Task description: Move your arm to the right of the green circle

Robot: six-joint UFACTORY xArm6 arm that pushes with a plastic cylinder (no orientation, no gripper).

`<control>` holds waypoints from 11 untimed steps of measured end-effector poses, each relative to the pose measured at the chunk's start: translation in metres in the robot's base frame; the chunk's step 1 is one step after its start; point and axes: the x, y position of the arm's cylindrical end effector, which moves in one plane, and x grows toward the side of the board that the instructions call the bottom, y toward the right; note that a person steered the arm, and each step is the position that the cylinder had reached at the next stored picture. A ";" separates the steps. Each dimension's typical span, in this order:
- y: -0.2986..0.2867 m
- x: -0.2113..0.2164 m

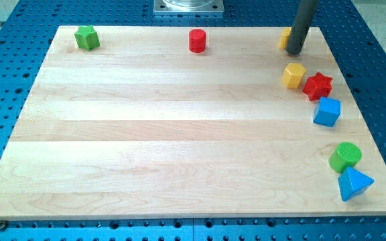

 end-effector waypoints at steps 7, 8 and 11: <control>0.031 0.000; 0.031 0.002; 0.050 0.049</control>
